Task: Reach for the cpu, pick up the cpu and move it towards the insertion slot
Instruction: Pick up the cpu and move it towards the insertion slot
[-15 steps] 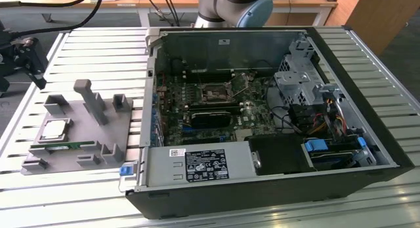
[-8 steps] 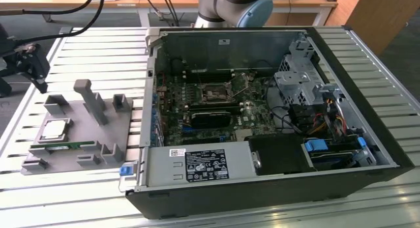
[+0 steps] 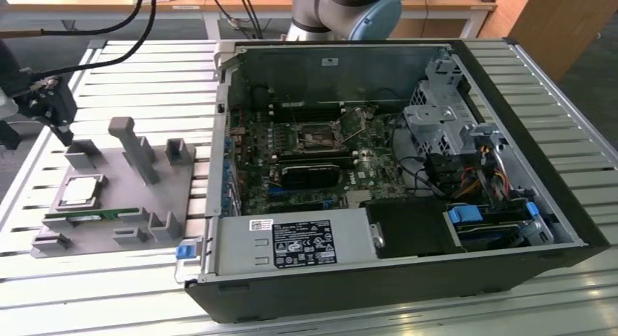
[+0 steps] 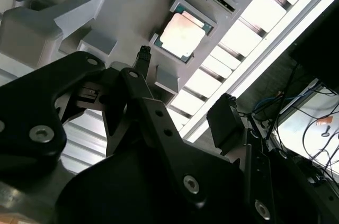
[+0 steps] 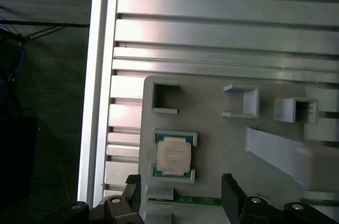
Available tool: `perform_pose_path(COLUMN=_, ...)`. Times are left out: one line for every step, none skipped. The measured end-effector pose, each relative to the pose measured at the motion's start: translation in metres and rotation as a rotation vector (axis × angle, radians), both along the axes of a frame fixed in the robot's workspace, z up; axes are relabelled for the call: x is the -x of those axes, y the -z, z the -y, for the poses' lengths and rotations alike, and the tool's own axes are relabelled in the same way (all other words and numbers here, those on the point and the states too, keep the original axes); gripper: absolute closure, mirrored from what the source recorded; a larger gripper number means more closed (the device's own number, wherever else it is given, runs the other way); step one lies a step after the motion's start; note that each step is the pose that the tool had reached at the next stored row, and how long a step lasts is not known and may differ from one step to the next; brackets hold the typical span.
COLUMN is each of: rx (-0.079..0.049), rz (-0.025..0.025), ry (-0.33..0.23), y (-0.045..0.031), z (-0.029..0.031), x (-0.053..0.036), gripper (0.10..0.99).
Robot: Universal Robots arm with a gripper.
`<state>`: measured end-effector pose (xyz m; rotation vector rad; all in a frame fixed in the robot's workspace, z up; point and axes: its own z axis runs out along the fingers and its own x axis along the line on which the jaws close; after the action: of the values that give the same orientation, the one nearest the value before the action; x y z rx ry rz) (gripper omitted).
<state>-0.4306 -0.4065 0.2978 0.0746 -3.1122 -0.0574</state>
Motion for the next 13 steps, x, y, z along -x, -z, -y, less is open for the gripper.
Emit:
perform_pose_path(rx=0.000, rz=-0.0005, ry=-0.001, y=0.0018, z=0.0004, x=0.0003, gripper=0.380)
perform_pose_path(rx=0.000, rz=-0.0007, ry=-0.001, y=0.0036, z=0.0008, x=0.0008, gripper=0.380)
perform_pose_path(rx=0.000, rz=-0.0007, ry=-0.002, y=0.0056, z=0.0013, x=0.0014, gripper=0.380)
perform_pose_path(rx=0.000, rz=-0.0009, ry=-0.002, y=0.0073, z=0.0018, x=0.0019, gripper=0.380)
perform_pose_path(rx=0.000, rz=-0.0007, ry=-0.003, y=0.0092, z=0.0019, x=0.0022, gripper=0.380)
perform_pose_path(rx=0.000, rz=-0.0007, ry=-0.003, y=0.0111, z=0.0020, x=0.0023, gripper=0.380)
perform_pose_path(rx=0.000, rz=-0.0007, ry=-0.003, y=0.0128, z=0.0020, x=0.0024, gripper=0.380)
perform_pose_path(rx=0.000, rz=-0.0007, ry=-0.003, y=0.0146, z=0.0021, x=0.0025, gripper=0.380)
perform_pose_path(rx=0.000, rz=-0.0008, ry=-0.003, y=0.0164, z=0.0021, x=0.0025, gripper=0.380)
perform_pose_path(rx=0.000, rz=-0.0008, ry=-0.003, y=0.0181, z=0.0021, x=0.0026, gripper=0.380)
perform_pose_path(rx=0.000, rz=-0.0008, ry=-0.003, y=0.0200, z=0.0021, x=0.0026, gripper=0.380)
perform_pose_path(rx=0.000, rz=-0.0006, ry=-0.003, y=0.0219, z=0.0022, x=0.0026, gripper=0.380)
perform_pose_path(rx=0.000, rz=-0.0007, ry=-0.003, y=0.0237, z=0.0024, x=0.0027, gripper=0.380)
